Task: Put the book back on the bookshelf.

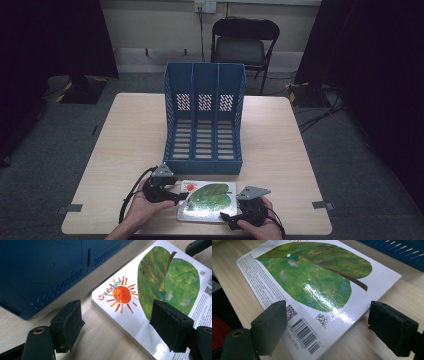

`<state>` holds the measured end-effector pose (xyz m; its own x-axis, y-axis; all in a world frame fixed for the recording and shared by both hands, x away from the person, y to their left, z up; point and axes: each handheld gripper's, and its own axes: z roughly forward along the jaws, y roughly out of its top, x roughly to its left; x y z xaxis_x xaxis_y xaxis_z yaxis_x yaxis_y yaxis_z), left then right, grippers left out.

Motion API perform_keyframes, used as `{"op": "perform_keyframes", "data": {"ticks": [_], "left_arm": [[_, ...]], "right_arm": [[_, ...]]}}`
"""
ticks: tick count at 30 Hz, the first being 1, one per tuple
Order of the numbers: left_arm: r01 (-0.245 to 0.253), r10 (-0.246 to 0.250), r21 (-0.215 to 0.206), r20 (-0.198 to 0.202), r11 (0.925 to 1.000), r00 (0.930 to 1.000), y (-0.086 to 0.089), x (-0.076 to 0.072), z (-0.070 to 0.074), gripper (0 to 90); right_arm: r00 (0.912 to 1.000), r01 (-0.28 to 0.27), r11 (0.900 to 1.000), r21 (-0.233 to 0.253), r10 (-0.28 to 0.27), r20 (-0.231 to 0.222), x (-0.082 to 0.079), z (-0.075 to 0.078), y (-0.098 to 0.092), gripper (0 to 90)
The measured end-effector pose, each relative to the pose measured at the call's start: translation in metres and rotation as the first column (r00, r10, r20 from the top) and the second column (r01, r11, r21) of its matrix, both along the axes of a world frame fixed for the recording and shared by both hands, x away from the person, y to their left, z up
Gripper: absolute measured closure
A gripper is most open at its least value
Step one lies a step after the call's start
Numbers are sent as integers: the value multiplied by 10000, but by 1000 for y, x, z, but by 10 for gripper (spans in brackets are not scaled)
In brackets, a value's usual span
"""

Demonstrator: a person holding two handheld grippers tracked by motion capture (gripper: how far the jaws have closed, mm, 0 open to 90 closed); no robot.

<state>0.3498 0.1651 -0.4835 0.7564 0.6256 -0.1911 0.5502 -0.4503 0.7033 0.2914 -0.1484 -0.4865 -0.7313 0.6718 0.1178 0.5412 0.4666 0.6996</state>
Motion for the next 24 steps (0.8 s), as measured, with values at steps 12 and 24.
{"op": "perform_keyframes", "data": {"ticks": [12, 24], "left_arm": [[-41, 42, 383, -12, 9993, 10000, -2, 2, -6, 254], [-33, 31, 190, 98, 9998, 9999, -4, 1, -8, 233]], "right_arm": [[9993, -367, 9993, -48, 367, 58, 0, -1, 6, 105], [9952, -974, 9949, -247, 976, 68, -4, -3, 14, 41]]}}
